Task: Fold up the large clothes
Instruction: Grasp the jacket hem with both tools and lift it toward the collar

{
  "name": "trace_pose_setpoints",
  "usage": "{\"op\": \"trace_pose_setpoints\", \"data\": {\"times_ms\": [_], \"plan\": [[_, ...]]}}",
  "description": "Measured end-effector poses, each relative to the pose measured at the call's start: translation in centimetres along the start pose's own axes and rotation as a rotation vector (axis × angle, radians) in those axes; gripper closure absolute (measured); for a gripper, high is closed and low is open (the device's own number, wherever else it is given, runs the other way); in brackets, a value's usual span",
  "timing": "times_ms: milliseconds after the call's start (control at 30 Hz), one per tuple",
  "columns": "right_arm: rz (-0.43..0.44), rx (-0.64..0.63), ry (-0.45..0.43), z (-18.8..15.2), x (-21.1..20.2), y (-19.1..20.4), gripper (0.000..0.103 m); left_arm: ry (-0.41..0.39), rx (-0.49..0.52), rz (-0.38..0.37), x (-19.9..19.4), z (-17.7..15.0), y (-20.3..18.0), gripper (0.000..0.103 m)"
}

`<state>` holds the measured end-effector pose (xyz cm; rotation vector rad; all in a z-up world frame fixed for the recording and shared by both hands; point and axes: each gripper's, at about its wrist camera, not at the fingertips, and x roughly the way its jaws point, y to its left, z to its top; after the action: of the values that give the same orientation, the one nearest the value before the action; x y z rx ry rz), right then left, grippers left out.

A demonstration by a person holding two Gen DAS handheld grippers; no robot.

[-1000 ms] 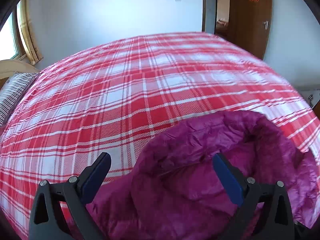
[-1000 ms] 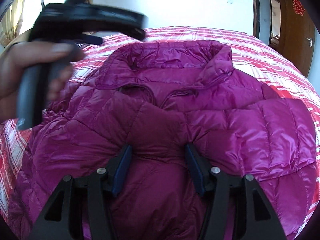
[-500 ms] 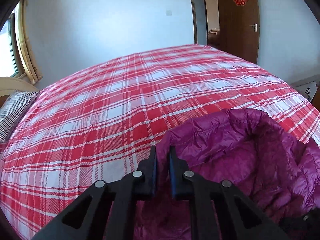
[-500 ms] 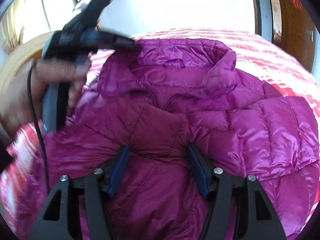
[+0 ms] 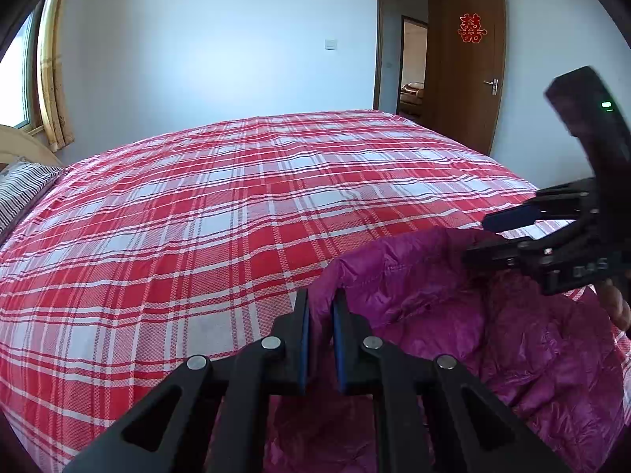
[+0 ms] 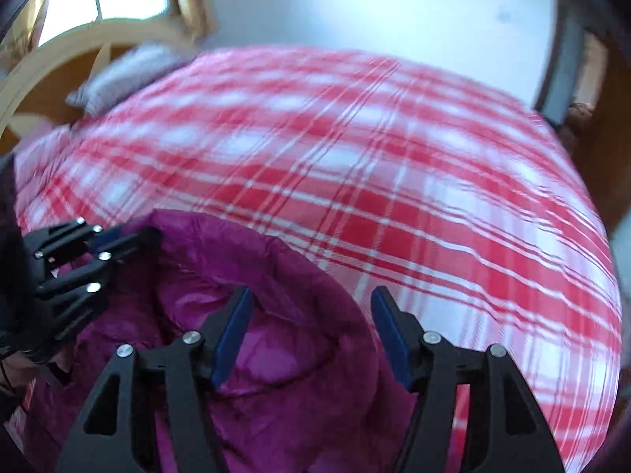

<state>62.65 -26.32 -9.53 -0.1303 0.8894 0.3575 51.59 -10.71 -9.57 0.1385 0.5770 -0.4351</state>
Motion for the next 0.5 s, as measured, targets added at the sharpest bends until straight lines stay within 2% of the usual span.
{"op": "trace_pose_setpoints", "data": {"times_ms": [67, 100, 133, 167, 200, 233, 300, 500], "plan": [[0.0, -0.039, 0.036, 0.0, 0.9, 0.0, 0.042, 0.005, -0.001, -0.005, 0.3, 0.0, 0.1, 0.093], [0.022, -0.053, 0.049, -0.4, 1.2, 0.1, 0.05, 0.008, 0.002, -0.003, 0.5, 0.0, 0.1, 0.093], [0.046, -0.073, 0.069, -0.5, 1.6, 0.1, 0.053, 0.012, 0.004, -0.003, 0.6, 0.0, 0.1, 0.093], [0.035, -0.095, 0.074, -0.6, 1.7, 0.4, 0.06, 0.015, 0.004, -0.003, 0.7, 0.0, 0.2, 0.093], [0.006, -0.12, 0.076, -0.6, 1.6, 0.3, 0.084, 0.014, 0.007, -0.002, 0.6, 0.0, 0.1, 0.093], [-0.022, -0.14, 0.072, -0.7, 1.4, 0.3, 0.09, 0.01, 0.01, -0.003, 0.5, 0.0, 0.1, 0.093], [-0.001, -0.138, 0.042, -1.2, 0.5, 0.1, 0.091, 0.012, 0.016, -0.007, 0.3, 0.0, 0.1, 0.093], [-0.038, -0.256, -0.01, -3.2, -0.6, 1.6, 0.092, 0.031, 0.049, -0.015, -0.3, -0.8, -0.1, 0.093]]}}
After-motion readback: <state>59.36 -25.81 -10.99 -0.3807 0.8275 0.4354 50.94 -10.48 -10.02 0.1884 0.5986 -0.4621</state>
